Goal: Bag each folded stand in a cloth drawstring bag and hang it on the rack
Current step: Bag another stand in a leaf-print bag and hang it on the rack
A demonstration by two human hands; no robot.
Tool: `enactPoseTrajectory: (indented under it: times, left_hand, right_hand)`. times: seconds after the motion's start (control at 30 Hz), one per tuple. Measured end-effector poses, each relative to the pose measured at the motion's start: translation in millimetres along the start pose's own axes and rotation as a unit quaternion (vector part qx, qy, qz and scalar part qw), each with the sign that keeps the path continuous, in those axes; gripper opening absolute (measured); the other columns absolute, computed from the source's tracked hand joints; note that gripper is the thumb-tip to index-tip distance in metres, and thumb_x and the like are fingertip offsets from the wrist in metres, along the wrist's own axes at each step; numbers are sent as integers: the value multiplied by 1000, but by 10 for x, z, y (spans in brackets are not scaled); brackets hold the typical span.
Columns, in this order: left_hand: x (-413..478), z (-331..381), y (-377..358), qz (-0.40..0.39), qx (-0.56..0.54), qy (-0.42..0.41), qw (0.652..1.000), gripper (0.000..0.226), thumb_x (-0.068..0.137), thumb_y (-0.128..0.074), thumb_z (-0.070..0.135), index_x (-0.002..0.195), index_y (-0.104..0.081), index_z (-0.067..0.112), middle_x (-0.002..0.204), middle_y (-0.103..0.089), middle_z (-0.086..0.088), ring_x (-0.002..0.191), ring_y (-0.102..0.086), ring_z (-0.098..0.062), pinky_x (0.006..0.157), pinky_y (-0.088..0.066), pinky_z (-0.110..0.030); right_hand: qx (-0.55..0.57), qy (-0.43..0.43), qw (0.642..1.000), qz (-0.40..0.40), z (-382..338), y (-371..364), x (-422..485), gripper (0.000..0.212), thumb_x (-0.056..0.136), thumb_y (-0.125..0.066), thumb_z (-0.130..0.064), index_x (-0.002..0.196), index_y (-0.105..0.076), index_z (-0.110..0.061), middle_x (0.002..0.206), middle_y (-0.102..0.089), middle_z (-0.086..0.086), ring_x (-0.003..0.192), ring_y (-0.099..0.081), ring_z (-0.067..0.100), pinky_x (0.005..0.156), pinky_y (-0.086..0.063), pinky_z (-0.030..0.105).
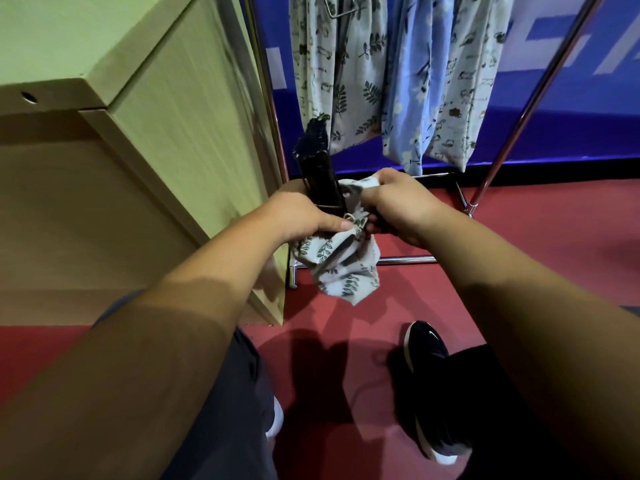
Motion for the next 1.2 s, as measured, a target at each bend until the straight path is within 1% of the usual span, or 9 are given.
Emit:
enactPoseTrajectory:
  times: [0.1, 0.3, 0.43, 0.6, 0.77, 0.83, 0.9, 1.03, 1.2]
  left_hand:
    - [10, 22, -11, 5, -42, -20, 999, 24, 82, -91, 38, 83, -68, 31, 65, -71, 20, 60, -64, 7, 50, -42, -6]
    - [17, 84, 41, 57, -123, -54, 989, 38, 75, -92, 18, 101, -71, 34, 101, -80, 7, 90, -78, -13, 80, -64, -33]
    - [8, 104, 22, 60, -147, -63, 985, 44, 74, -93, 7, 106, -69, 26, 105, -75, 5, 92, -76, -16, 76, -65, -32]
    - [61, 37, 0, 82, -84, -65, 991, 58, 62, -102, 16, 110, -71, 17, 104, -78, 2, 98, -73, -16, 97, -58, -43]
    - [81, 44, -6, 42, 32, -72, 996, 56, 66, -100, 19, 114, -70, 19, 108, -76, -3, 103, -72, -23, 87, -58, -37]
    - [82, 38, -5, 17, 52, -66, 996, 49, 74, -95, 11, 115, -70, 21, 105, -73, 2, 82, -71, -14, 63, -54, -24]
    - [64, 25, 5, 9, 47, -39, 998, 40, 83, -85, 3, 113, -70, 25, 82, -67, 0, 48, -55, -8, 41, -39, -17]
    - [98, -36, 78, 45, 34, -9, 998, 28, 88, -73, 0, 107, -74, 21, 66, -59, 0, 40, -47, -7, 35, -32, -14]
    - [58, -21, 119, 75, -104, 11, 992, 13, 87, -76, -1, 100, -75, 3, 71, -62, -4, 41, -45, -1, 38, -32, -11]
  right_hand:
    - [-71, 15, 997, 21, 5, 36, 24, 36, 65, -61, -27, 97, -63, -10, 76, -66, 13, 62, -61, 27, 67, -58, 48]
    - [-207, 24, 977, 46, 25, 64, 23, 18, 91, -56, -20, 89, -72, -13, 81, -75, 16, 74, -75, 36, 70, -66, 56]
    - [-156, -30, 987, 8, 109, -7, 6, 19, 103, -50, -27, 104, -69, -21, 96, -76, 15, 79, -79, 37, 64, -65, 62]
    - [-55, 18, 996, -70, 103, -129, 30, 28, 101, -64, -13, 126, -63, -26, 99, -76, 6, 73, -70, 24, 74, -65, 54]
    - [-228, 94, 969, -36, 84, -203, 37, 33, 93, -69, -10, 109, -62, -37, 83, -75, -2, 69, -75, 28, 63, -66, 44]
    - [-245, 92, 965, -32, 99, -177, 41, 29, 91, -68, -10, 107, -63, -34, 91, -78, 0, 76, -76, 24, 59, -62, 32]
    - [-239, 77, 967, -52, 149, -146, 55, 44, 87, -70, -2, 120, -62, -30, 98, -78, 2, 77, -74, 17, 59, -59, 30]
    - [-102, 61, 984, -130, 237, -210, 24, 67, 85, -83, 6, 133, -53, -31, 94, -73, -5, 66, -66, -7, 59, -53, 17]
    - [-55, 126, 990, -28, 153, -148, 102, 69, 60, -100, -61, 117, -67, -42, 119, -73, 9, 109, -74, 18, 103, -59, 48]
Point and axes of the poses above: each hand's wrist, its own x-axis towards the middle knuckle, its own y-axis out of the back of the hand, z = x × y, the point moved 5 cm from there along x, towards the middle knuckle
